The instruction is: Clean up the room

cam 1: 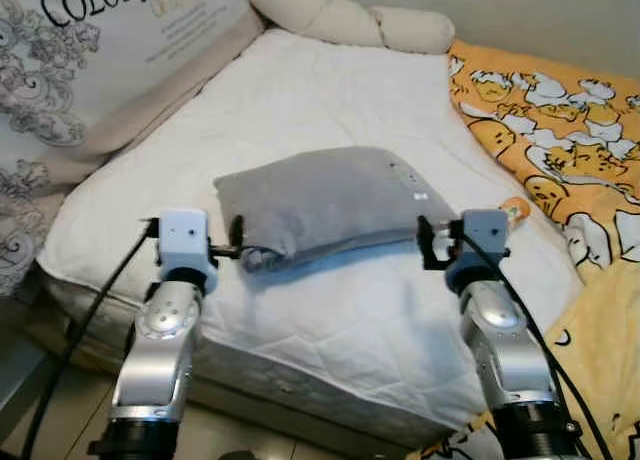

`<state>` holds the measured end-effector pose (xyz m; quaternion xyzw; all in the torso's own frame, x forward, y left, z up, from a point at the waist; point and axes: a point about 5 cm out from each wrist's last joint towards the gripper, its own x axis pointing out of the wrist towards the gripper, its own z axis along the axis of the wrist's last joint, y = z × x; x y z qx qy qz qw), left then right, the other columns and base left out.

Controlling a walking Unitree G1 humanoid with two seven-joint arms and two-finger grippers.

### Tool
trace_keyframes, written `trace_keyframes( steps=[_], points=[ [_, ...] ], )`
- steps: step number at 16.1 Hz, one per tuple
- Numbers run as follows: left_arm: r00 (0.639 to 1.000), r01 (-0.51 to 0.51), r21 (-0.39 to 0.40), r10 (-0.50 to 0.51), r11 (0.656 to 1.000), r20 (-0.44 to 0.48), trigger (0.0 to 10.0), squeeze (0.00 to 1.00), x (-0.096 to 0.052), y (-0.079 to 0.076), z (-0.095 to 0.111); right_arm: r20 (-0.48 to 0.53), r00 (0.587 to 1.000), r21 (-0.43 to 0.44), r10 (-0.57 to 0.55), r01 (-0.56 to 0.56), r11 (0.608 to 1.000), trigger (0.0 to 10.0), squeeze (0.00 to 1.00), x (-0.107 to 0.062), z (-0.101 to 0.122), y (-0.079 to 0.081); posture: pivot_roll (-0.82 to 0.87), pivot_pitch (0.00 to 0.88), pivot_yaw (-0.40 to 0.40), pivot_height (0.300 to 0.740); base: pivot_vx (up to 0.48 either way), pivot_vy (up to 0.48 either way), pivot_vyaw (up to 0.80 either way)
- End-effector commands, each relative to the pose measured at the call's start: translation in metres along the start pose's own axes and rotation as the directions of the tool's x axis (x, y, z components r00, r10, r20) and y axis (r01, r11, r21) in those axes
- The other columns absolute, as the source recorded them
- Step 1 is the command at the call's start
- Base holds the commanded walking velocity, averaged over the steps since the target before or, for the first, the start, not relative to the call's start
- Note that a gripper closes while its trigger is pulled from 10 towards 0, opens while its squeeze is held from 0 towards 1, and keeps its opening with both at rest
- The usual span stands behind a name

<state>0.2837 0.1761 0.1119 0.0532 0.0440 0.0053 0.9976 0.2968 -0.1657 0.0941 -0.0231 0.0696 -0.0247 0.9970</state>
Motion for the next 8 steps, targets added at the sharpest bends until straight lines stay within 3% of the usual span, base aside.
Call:
trace_keyframes(
  steps=[1, 7, 8],
  points=[
    [1.000, 0.014, 0.016, -0.014, 1.000, 0.013, 10.0, 0.00, 0.0006, -0.0055, 0.0022, 0.007, 1.000, -0.012, -0.020, 0.020, 1.000, 10.0, 0.00, 0.0006, 0.0033, -0.0073, -0.03, 0.000, -0.047, 0.740, 0.000, 0.000, 0.80],
    [1.000, 0.004, 0.030, -0.004, 1.000, 0.011, 10.0, 0.00, 0.0024, -0.0051, 0.0025, -0.003, 1.000, -0.018, -0.027, 0.027, 0.999, 10.0, 0.00, 0.0015, 0.0020, -0.0072, -0.03, 0.000, -0.043, 0.740, 0.000, -0.480, 0.80],
    [1.000, 0.005, 0.033, -0.005, 0.999, 0.011, 10.0, 0.00, 0.0026, -0.0051, 0.0026, -0.007, 0.999, -0.008, -0.036, 0.036, 0.999, 10.0, 0.00, 0.0015, 0.0015, -0.0080, -0.03, 0.000, -0.042, 0.740, 0.000, -0.307, 0.00]
  ],
)
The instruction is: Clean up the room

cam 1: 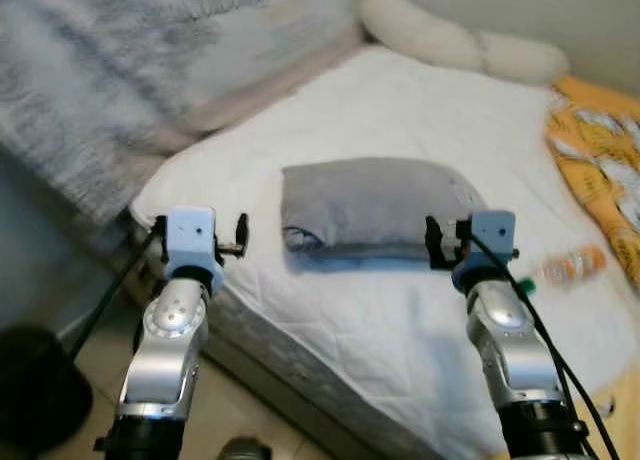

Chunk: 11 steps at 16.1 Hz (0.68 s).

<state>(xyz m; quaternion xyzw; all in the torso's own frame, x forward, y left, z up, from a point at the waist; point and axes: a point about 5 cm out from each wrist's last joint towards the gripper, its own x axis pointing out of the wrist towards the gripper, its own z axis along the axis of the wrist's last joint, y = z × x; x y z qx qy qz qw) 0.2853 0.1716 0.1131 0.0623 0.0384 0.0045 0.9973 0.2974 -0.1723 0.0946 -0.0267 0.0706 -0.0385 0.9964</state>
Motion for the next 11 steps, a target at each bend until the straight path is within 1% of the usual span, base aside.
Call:
trace_keyframes(
  steps=[1, 9, 11],
  points=[
    [1.000, 0.010, 0.006, -0.010, 1.000, -0.007, 10.0, 0.00, 0.0013, -0.0011, -0.0004, -0.014, 0.999, 0.006, -0.031, 0.031, 1.000, 10.0, 0.00, 0.0003, -0.0005, -0.0044, -0.03, 0.000, -0.041, 0.740, 0.000, 0.000, 0.00],
    [1.000, 0.020, 0.013, -0.020, 1.000, -0.006, 10.0, 0.00, 0.0029, -0.0030, -0.0004, -0.022, 0.999, 0.005, -0.034, 0.034, 0.999, 10.0, 0.00, 0.0002, -0.0011, -0.0032, -0.03, 0.000, -0.039, 0.740, 0.000, 0.000, 0.00],
    [0.999, 0.052, 0.031, -0.051, 0.998, -0.011, 10.0, 0.00, 0.0025, -0.0061, -0.0017, -0.052, 0.997, -0.015, -0.060, 0.059, 0.998, 10.0, 0.00, 0.0010, -0.0043, -0.0051, -0.03, 0.000, -0.040, 0.740, 0.000, 0.000, 0.00]
  ],
)
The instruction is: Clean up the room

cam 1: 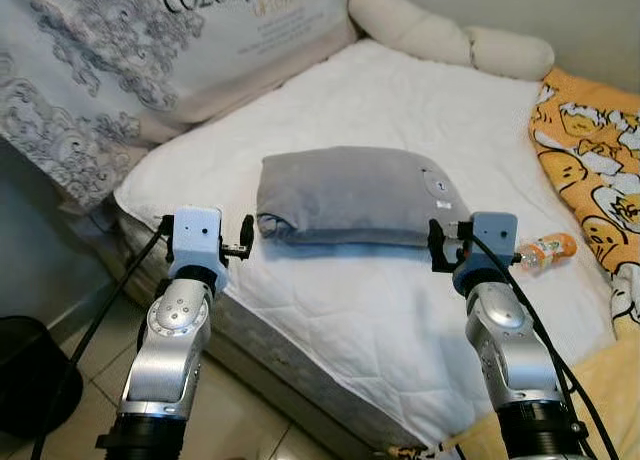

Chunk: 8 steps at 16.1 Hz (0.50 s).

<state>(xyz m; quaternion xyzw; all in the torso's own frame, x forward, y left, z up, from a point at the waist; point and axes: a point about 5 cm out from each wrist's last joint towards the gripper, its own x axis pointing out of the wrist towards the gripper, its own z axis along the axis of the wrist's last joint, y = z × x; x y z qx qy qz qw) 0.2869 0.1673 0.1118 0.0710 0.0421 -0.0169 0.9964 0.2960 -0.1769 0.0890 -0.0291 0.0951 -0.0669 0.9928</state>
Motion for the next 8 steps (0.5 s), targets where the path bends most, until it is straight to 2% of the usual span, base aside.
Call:
trace_keyframes(
  steps=[1, 2, 3, 4, 6, 8],
  points=[
    [0.999, 0.037, 0.024, -0.037, 0.999, -0.005, 10.0, 0.00, 0.001, -0.005, -0.002, -0.020, 0.999, -0.027, -0.034, 0.034, 0.999, 10.0, 0.00, 0.002, 0.000, -0.004, -0.03, 0.000, -0.042, 0.740, 0.000, 0.000, 0.00],
    [0.999, 0.053, 0.028, -0.052, 0.998, -0.005, 10.0, 0.00, 0.001, -0.006, -0.002, -0.034, 0.998, -0.006, -0.049, 0.049, 0.999, 10.0, 0.00, 0.003, -0.002, -0.007, -0.03, 0.000, -0.042, 0.740, 0.000, 0.000, 0.00],
    [0.997, 0.081, 0.035, -0.081, 0.996, -0.004, 10.0, 0.00, 0.001, -0.009, -0.001, -0.039, 0.997, 0.045, -0.068, 0.070, 0.997, 10.0, 1.00, 0.003, -0.002, -0.013, -0.04, 0.000, -0.044, 0.740, 0.000, 0.000, 0.00],
    [0.995, 0.096, 0.040, -0.096, 0.995, -0.002, 10.0, 0.00, 0.001, -0.010, -0.001, -0.032, 0.997, 0.068, -0.075, 0.077, 0.995, 10.0, 1.00, 0.003, -0.001, -0.016, -0.04, 0.000, -0.044, 0.740, 0.000, 0.000, 0.00],
    [0.990, 0.143, 0.041, -0.143, 0.989, 0.005, 10.0, 0.00, 0.002, -0.013, 0.000, -0.058, 0.990, 0.026, -0.129, 0.131, 0.991, 10.0, 1.00, 0.007, -0.001, -0.028, -0.04, 0.000, -0.044, 0.740, 0.000, 0.000, 0.00],
    [0.982, 0.188, 0.056, -0.190, 0.981, 0.021, 10.0, 0.00, 0.006, -0.012, 0.005, -0.098, 0.956, -0.044, -0.275, 0.272, 0.961, 10.0, 1.00, 0.022, 0.005, -0.060, -0.06, 0.000, -0.047, 0.740, 0.000, 0.000, 0.00]
  ],
)
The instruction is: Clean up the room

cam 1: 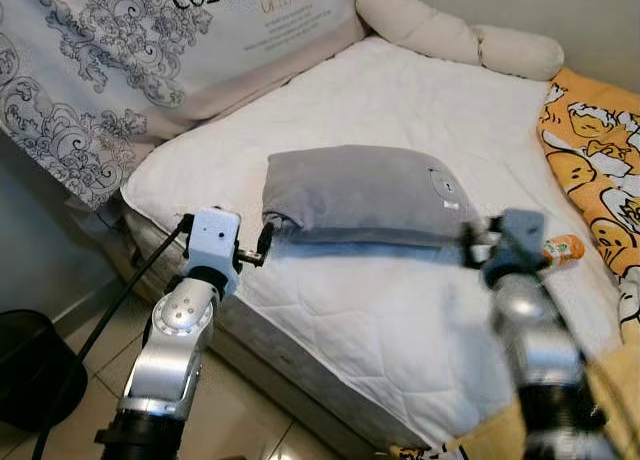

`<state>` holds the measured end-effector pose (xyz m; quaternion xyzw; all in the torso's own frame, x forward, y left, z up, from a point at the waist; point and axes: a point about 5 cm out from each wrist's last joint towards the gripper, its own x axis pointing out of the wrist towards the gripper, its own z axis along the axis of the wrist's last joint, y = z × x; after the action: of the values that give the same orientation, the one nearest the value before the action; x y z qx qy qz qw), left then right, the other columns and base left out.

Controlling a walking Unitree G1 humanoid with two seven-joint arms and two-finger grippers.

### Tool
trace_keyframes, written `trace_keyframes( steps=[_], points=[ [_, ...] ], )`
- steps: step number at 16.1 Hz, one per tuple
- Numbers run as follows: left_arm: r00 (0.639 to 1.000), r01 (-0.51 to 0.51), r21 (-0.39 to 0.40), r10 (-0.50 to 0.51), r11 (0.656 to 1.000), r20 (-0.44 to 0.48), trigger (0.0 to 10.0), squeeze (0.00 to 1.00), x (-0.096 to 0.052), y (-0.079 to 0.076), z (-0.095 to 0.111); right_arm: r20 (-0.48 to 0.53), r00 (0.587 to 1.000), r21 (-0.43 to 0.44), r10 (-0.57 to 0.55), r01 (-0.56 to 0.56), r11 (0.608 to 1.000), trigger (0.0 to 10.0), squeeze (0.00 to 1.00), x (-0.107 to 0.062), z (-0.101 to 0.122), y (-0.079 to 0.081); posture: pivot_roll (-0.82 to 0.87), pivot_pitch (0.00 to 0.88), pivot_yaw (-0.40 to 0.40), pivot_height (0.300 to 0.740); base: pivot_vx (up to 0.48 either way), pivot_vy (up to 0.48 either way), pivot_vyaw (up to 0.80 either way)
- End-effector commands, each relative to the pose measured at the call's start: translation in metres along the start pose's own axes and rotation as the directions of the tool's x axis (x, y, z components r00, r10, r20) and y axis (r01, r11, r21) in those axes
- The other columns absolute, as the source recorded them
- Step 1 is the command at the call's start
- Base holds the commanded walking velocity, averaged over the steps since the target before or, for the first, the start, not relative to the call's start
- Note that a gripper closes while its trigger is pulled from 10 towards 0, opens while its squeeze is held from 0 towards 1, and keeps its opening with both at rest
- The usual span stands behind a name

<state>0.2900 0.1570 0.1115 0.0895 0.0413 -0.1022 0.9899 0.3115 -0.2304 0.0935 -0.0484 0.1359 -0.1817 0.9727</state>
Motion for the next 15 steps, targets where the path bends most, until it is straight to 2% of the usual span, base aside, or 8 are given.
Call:
trace_keyframes(
  steps=[1, 4, 5, 6, 7, 10, 11, 15],
  points=[
    [0.999, 0.030, 0.011, -0.030, 0.999, 0.017, 10.0, 0.00, 0.004, -0.001, 0.005, -0.018, 0.998, -0.015, -0.066, 0.066, 0.998, 10.0, 1.00, 0.007, 0.003, -0.013, -0.06, 0.000, -0.046, 0.740, 0.000, 0.000, 0.00],
    [0.990, 0.133, 0.033, -0.135, 0.991, 0.040, 10.0, 0.00, 0.005, -0.006, 0.011, -0.058, 0.990, -0.021, -0.131, 0.130, 0.991, 10.0, 1.00, 0.031, 0.017, -0.034, -0.07, 0.000, -0.046, 0.740, 0.000, 0.000, 0.00],
    [0.976, 0.209, 0.067, -0.212, 0.976, 0.051, 10.0, 0.00, 0.001, -0.010, 0.014, -0.082, 0.982, -0.034, -0.170, 0.168, 0.985, 10.0, 1.00, 0.041, 0.021, -0.047, -0.06, 0.000, -0.048, 0.740, 0.000, 0.000, 0.00],
    [0.971, 0.228, 0.079, -0.232, 0.970, 0.052, 10.0, 0.00, 0.000, -0.011, 0.015, -0.087, 0.980, -0.047, -0.180, 0.176, 0.983, 10.0, 1.00, 0.044, 0.023, -0.052, -0.06, 0.000, -0.048, 0.740, 0.000, 0.000, 0.00],
    [0.962, 0.259, 0.100, -0.266, 0.961, 0.059, 10.0, 0.00, -0.004, -0.010, 0.022, -0.123, 0.977, -0.009, -0.174, 0.174, 0.985, 10.0, 1.00, 0.049, 0.023, -0.057, -0.05, 0.000, -0.045, 0.740, 0.000, 0.000, 0.00],
    [0.951, 0.293, 0.128, -0.302, 0.948, 0.065, 10.0, 0.00, -0.009, -0.010, 0.029, -0.165, 0.971, 0.022, -0.173, 0.179, 0.984, 10.0, 0.99, 0.051, 0.019, -0.062, -0.02, 0.000, -0.054, 0.740, 0.000, 0.000, 0.00],
    [0.944, 0.311, 0.144, -0.323, 0.939, 0.065, 10.0, 0.00, -0.013, -0.010, 0.032, -0.183, 0.966, 0.041, -0.180, 0.191, 0.981, 10.0, 0.00, 0.051, 0.016, -0.065, 0.01, 0.016, -0.061, 0.740, 0.000, 0.000, 0.00],
    [0.932, 0.340, 0.215, -0.359, 0.916, 0.052, 10.0, 0.00, -0.037, -0.006, 0.048, -0.194, 0.966, 0.077, -0.171, 0.188, 0.979, 10.0, 0.00, 0.050, 0.005, -0.071, 0.07, 0.091, -0.046, 0.740, 0.000, 0.000, 0.00]
  ],
)
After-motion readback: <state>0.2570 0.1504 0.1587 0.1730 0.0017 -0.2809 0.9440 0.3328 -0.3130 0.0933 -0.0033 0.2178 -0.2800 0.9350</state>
